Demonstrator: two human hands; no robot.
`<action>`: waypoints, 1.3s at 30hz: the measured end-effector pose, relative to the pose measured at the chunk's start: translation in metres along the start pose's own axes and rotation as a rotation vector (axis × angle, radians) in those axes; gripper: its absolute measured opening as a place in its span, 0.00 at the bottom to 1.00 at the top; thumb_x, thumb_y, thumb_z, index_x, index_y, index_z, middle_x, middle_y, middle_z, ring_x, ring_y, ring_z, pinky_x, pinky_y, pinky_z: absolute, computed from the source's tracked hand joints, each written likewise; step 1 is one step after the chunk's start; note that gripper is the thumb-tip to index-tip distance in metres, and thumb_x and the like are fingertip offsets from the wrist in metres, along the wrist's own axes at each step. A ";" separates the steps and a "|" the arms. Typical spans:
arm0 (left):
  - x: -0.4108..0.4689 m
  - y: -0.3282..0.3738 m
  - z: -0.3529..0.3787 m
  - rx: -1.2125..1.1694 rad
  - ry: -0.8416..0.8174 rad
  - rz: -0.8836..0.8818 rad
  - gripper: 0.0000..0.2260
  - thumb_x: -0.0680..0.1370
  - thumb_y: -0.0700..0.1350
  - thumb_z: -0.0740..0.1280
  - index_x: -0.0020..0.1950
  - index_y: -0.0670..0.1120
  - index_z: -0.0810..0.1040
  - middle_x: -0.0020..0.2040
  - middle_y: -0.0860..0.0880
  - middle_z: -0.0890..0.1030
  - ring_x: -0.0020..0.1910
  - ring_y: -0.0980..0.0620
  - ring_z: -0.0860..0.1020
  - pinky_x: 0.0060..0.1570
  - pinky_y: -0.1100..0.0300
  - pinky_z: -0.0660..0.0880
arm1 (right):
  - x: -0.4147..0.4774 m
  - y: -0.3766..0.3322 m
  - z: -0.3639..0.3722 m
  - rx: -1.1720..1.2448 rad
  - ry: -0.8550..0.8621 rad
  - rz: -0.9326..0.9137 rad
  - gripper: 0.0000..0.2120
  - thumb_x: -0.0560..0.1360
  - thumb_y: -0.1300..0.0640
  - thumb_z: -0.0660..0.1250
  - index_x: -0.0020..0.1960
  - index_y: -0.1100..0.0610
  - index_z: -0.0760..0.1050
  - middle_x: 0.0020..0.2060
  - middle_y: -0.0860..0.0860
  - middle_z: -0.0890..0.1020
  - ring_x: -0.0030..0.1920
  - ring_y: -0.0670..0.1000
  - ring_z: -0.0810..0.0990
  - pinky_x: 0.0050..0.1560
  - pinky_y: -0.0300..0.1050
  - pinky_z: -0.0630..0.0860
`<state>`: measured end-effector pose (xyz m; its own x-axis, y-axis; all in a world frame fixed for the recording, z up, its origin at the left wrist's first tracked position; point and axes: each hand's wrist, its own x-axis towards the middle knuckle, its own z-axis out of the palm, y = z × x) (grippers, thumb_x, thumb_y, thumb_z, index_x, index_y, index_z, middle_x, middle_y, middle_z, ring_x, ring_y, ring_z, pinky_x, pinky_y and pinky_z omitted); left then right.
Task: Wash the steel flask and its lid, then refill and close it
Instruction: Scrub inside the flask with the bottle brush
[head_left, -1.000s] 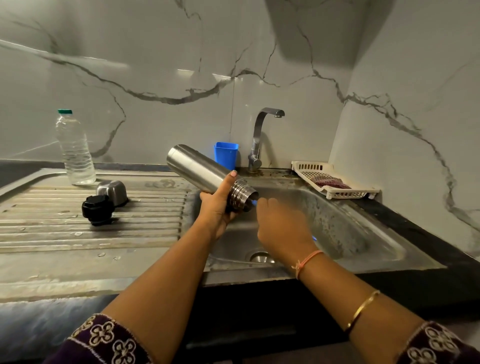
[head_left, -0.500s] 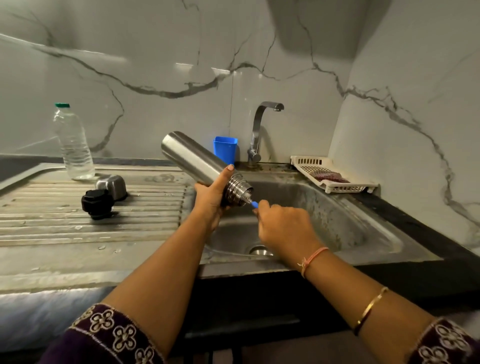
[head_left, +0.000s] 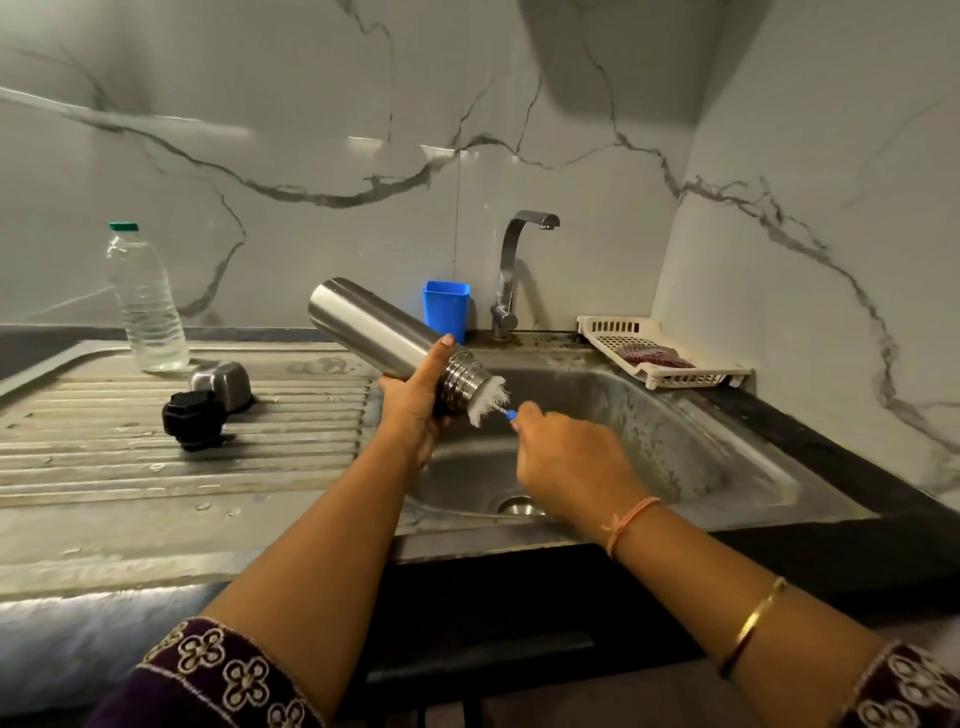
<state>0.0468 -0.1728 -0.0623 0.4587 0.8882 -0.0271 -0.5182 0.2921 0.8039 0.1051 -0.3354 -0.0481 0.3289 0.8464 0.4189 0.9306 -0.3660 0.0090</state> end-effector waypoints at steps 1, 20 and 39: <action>0.001 0.000 -0.002 -0.001 0.016 0.000 0.37 0.68 0.50 0.76 0.70 0.44 0.61 0.58 0.42 0.78 0.48 0.47 0.82 0.45 0.50 0.81 | 0.001 0.001 0.000 0.121 -0.057 0.064 0.09 0.81 0.55 0.51 0.48 0.56 0.69 0.43 0.56 0.79 0.43 0.59 0.79 0.38 0.47 0.67; -0.005 0.004 -0.001 -0.053 -0.008 -0.023 0.42 0.63 0.52 0.78 0.71 0.43 0.61 0.60 0.40 0.78 0.44 0.48 0.83 0.33 0.54 0.80 | 0.002 0.030 -0.027 0.689 -0.369 0.266 0.15 0.80 0.48 0.58 0.43 0.57 0.75 0.26 0.48 0.69 0.23 0.45 0.64 0.23 0.37 0.60; -0.009 0.009 0.000 -0.162 -0.051 -0.095 0.35 0.64 0.52 0.75 0.66 0.40 0.70 0.55 0.41 0.81 0.48 0.47 0.83 0.36 0.54 0.81 | -0.010 0.031 -0.031 -0.435 0.144 -0.222 0.16 0.75 0.61 0.50 0.48 0.59 0.76 0.34 0.54 0.78 0.27 0.54 0.76 0.23 0.43 0.66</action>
<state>0.0382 -0.1785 -0.0547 0.5450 0.8359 -0.0644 -0.5782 0.4304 0.6931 0.1252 -0.3673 -0.0239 0.0766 0.8715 0.4844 0.8120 -0.3365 0.4770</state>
